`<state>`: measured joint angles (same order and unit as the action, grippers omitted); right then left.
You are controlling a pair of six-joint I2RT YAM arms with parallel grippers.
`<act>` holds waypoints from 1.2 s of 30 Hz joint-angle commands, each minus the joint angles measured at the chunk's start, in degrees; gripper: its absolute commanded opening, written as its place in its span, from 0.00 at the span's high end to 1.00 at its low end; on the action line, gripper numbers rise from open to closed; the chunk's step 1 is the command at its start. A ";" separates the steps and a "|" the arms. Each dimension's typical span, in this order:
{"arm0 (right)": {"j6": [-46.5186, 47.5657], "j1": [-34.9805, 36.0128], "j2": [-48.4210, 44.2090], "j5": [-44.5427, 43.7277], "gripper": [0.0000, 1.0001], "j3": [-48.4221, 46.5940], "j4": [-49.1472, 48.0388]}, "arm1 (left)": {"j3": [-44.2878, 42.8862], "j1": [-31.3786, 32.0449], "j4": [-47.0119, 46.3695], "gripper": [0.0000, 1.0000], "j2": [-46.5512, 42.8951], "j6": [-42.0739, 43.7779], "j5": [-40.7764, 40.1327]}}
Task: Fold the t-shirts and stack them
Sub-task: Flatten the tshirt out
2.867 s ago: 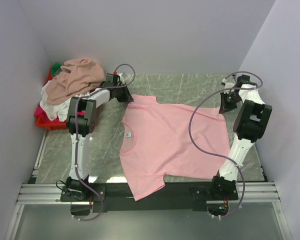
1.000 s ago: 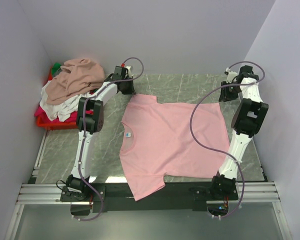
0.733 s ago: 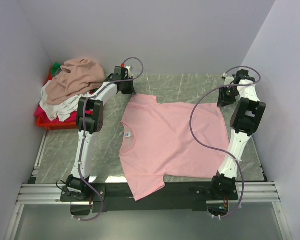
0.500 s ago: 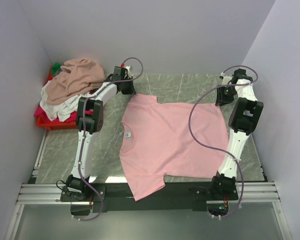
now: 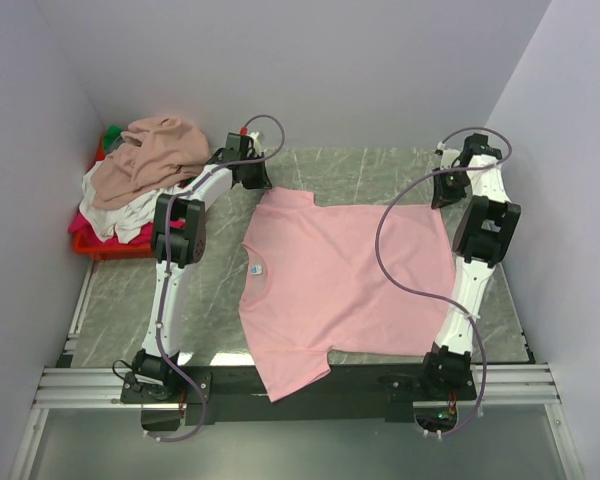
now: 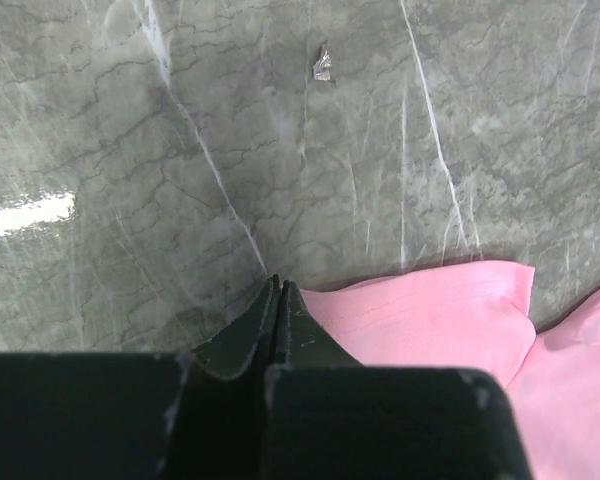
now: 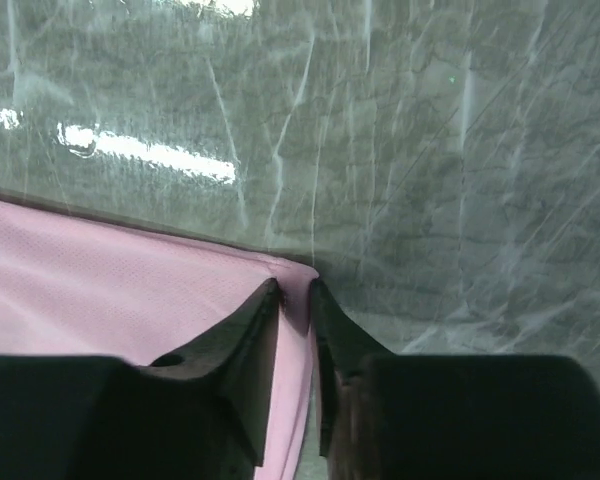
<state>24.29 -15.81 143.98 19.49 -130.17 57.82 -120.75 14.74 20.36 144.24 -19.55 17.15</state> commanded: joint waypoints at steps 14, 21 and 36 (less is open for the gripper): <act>4.88 2.27 -28.16 2.75 1.00 28.18 -13.77 | 8.75 -1.47 -3.57 1.00 -11.69 -1.28 1.32; 4.62 4.65 -56.50 0.38 1.00 47.55 -22.75 | 20.01 -1.82 -9.37 1.00 -29.16 -0.40 -1.58; -0.91 4.83 -71.73 2.93 1.00 0.91 -10.27 | 23.20 -1.82 -17.63 1.00 -68.36 -2.94 -5.63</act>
<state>26.13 -10.76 74.65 22.06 -122.26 45.08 -96.14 12.99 7.11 82.26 -20.95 12.82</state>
